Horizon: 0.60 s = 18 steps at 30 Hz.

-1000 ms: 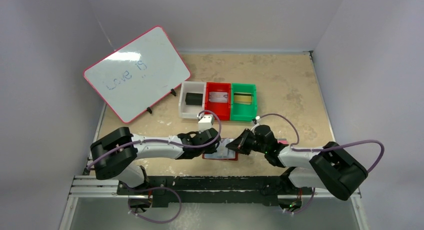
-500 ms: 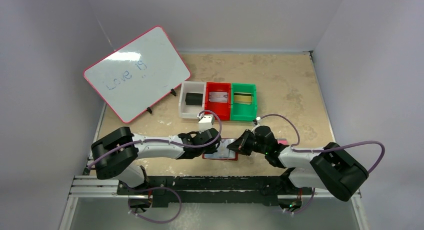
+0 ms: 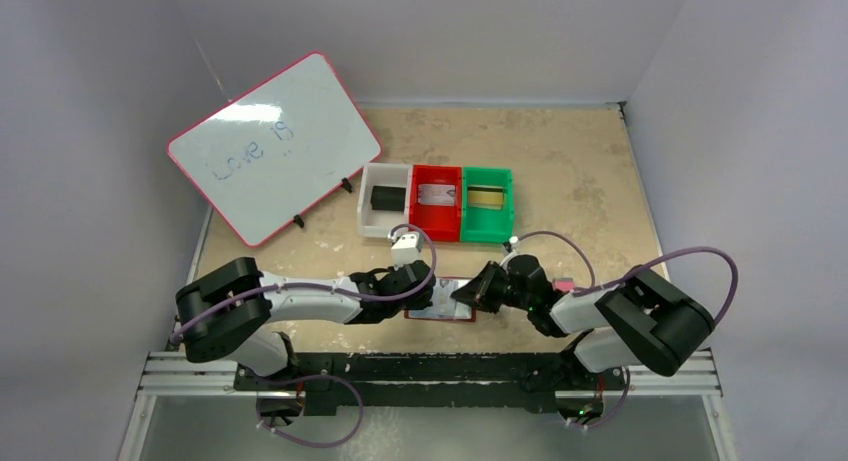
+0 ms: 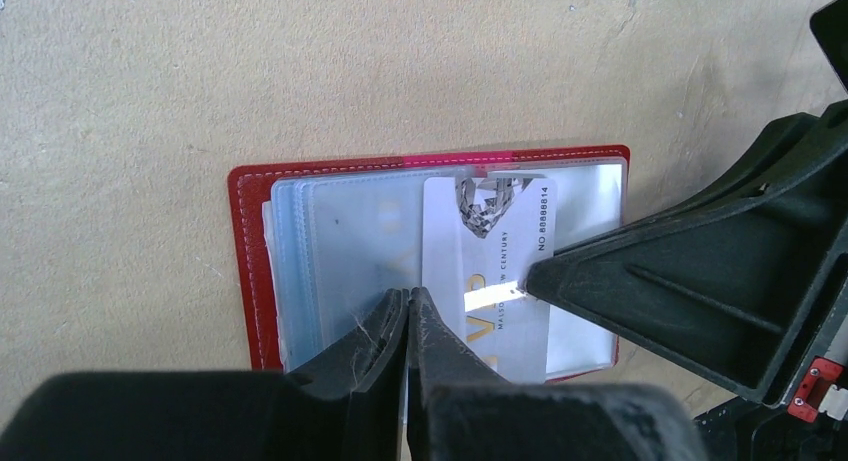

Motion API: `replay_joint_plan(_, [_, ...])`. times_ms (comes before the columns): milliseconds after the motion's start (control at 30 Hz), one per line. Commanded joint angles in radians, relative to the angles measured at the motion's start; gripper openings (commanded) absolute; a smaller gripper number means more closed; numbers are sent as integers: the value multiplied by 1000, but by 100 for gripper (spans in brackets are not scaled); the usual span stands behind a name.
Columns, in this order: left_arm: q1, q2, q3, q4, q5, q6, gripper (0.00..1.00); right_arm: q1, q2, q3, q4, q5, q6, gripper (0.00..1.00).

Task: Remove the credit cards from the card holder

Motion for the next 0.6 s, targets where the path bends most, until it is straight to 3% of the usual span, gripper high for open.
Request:
replay_joint_plan(0, [-5,21,-13,-97,5,8,2,-5,4,-22,128,-7,23,14])
replay_joint_plan(133, [-5,5,-19,-99,-10,2,2,-5,-3,12,45,-9,-10,29])
replay_joint_plan(200, [-5,0,-21,-96,-10,5,1,-5,10,17,39,-14,-8,30])
replay_joint_plan(367, [-5,5,-25,-85,7,23,1,-5,93,14,116,-19,34,28])
replay_joint_plan(567, [-5,8,-36,-88,18,24,0,-5,214,-35,310,-42,93,15])
